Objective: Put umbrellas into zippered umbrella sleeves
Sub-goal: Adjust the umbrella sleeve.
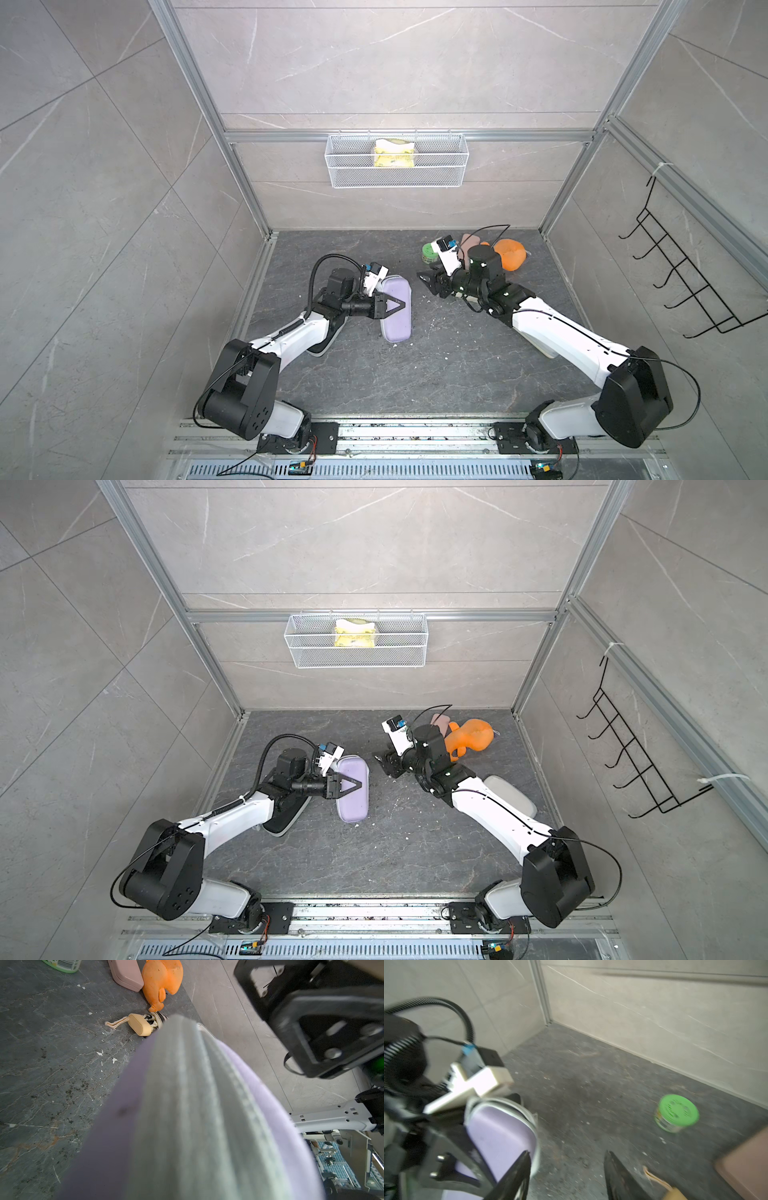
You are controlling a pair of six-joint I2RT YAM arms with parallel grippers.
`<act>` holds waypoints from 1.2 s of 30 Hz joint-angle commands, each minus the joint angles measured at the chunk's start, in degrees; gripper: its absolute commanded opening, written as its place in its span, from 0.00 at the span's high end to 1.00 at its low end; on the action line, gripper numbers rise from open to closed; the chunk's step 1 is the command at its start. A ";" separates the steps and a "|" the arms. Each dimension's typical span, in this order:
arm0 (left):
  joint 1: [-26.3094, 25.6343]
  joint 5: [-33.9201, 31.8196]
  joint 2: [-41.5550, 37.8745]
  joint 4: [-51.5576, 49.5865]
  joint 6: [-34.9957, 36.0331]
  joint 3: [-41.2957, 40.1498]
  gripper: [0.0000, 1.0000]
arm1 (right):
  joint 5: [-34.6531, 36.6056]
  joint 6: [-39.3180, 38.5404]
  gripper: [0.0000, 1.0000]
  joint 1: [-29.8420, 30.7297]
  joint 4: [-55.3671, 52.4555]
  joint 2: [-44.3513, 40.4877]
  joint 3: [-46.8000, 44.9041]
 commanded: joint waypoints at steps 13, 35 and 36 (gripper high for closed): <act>0.16 5.28 -4.85 7.94 8.32 -1.16 1.00 | -35.02 7.85 0.32 -3.59 6.01 12.41 1.81; -1.16 9.17 -2.40 -0.28 0.86 6.87 0.53 | -41.14 24.75 0.80 -2.68 31.44 16.45 -1.15; -0.77 7.61 -2.83 -0.06 -0.50 5.90 0.47 | -40.41 25.75 0.82 -2.72 32.14 16.33 -1.46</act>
